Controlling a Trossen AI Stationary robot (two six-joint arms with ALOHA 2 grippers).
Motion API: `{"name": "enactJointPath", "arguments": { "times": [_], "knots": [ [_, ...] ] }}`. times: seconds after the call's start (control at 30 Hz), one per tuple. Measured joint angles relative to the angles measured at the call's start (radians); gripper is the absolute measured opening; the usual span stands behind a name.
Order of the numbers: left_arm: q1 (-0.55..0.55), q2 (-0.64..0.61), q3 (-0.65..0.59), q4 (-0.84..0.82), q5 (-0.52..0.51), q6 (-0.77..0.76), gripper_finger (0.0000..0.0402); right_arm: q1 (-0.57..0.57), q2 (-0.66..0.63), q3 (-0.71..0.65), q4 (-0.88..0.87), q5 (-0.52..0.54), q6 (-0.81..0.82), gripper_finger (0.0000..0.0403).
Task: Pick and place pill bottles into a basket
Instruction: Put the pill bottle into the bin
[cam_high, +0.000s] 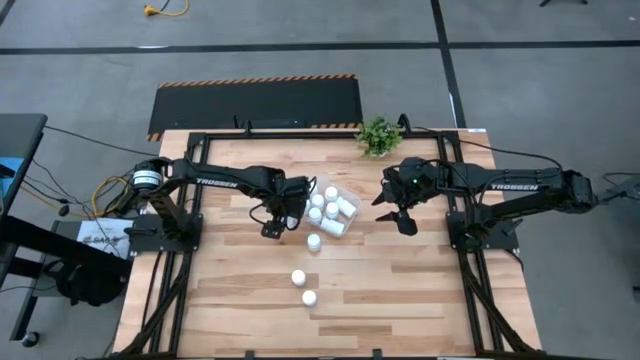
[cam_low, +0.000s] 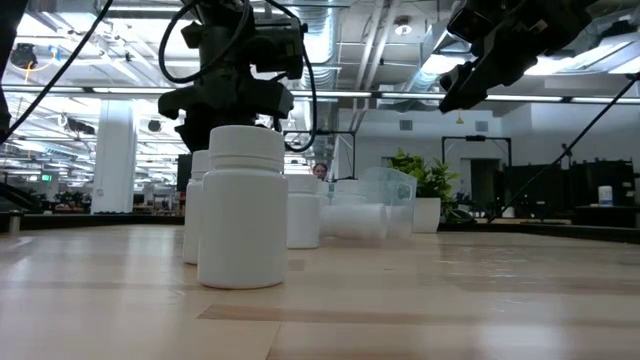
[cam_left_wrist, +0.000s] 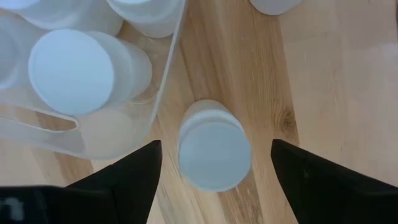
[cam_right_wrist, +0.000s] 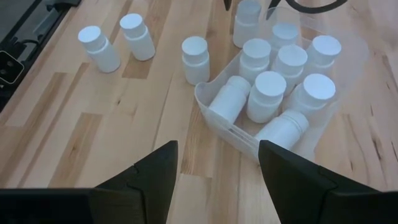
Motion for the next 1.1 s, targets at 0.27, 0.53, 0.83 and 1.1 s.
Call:
{"name": "enactJointPath", "arguments": {
  "times": [0.27,0.53,0.83,1.1],
  "knots": [
    [0.001,0.0,0.0,-0.001,0.0,-0.007,0.0236,0.0,0.0,0.0,0.0,0.0,0.0,0.0218],
    [0.001,0.0,0.0,-0.001,0.0,-0.008,0.0172,0.0,0.0,0.0,0.0,-0.003,0.0,0.0218],
    [0.0,0.0,0.001,-0.001,-0.001,-0.022,0.0156,0.0,0.0,0.0,0.0,-0.006,-0.015,0.0218],
    [-0.01,-0.001,0.001,-0.005,-0.001,-0.027,0.015,0.0,0.0,0.0,0.0,-0.007,-0.016,0.0218]
  ]
}}
